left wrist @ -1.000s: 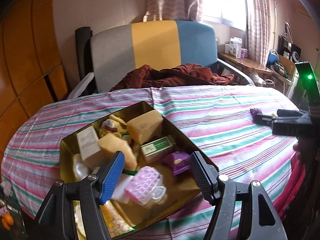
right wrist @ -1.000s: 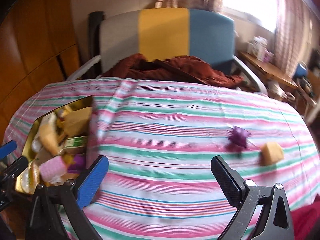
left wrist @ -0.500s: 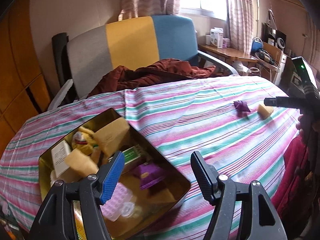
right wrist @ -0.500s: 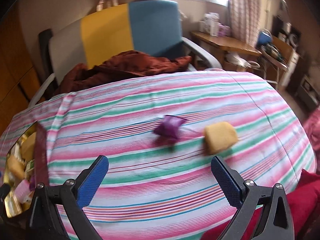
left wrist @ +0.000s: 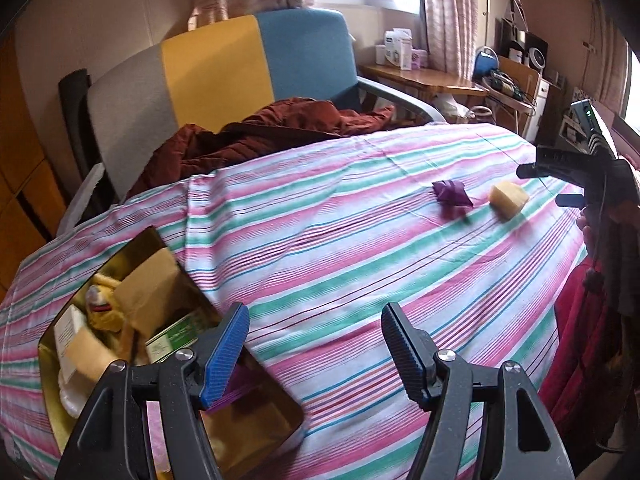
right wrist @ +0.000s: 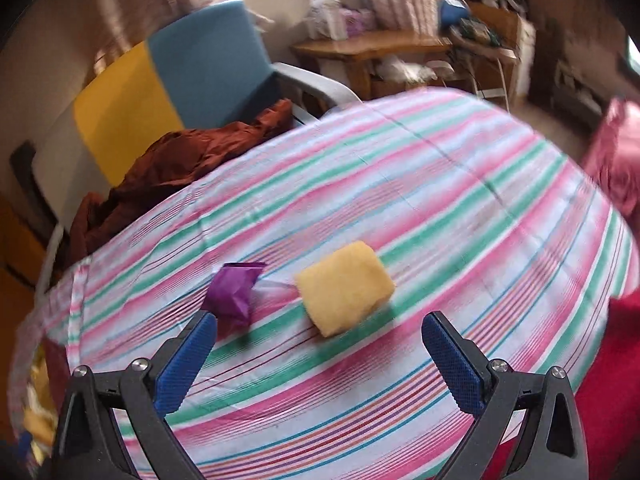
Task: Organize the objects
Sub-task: 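Move both grippers back toward the last sponge and purple packet, then grasp the purple packet with the left gripper, then grasp the last tan sponge with the right gripper while the left holds the packet, then carry the purple packet and sponge over the gold tray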
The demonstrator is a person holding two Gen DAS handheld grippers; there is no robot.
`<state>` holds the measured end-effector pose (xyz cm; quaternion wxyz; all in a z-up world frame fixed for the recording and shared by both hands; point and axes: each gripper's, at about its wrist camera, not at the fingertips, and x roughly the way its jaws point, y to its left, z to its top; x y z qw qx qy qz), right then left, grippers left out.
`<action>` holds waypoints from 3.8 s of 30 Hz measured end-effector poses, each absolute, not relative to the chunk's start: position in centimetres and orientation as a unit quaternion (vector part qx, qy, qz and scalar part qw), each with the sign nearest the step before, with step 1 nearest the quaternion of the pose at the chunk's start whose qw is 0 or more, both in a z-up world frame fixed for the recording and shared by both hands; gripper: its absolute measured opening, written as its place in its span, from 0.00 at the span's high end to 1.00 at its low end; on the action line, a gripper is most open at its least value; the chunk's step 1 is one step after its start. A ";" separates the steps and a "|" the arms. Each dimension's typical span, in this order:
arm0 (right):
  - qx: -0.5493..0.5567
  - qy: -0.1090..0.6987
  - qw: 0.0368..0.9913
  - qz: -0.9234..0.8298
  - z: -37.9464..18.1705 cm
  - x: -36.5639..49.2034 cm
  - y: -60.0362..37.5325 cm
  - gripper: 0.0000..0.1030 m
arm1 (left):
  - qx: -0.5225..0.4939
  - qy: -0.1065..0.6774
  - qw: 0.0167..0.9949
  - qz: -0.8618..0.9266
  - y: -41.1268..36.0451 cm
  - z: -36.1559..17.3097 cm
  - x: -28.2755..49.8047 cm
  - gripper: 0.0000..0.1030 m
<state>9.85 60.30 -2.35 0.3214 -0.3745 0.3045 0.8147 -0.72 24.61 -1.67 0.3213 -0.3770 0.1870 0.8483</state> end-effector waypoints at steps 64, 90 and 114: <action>-0.410 0.361 0.296 0.783 -4.9 9.5 61.8 0.00 | -0.462 0.194 0.389 0.773 33.9 -10.3 -1.8 0.61; -0.540 0.229 0.317 0.746 -8.9 2.2 65.2 0.12 | -0.422 0.140 0.405 0.799 32.7 -11.2 -1.7 0.59; -0.499 0.158 0.196 0.829 -7.0 -0.6 59.9 0.38 | -0.429 0.157 0.368 0.810 30.5 -8.8 -0.5 0.61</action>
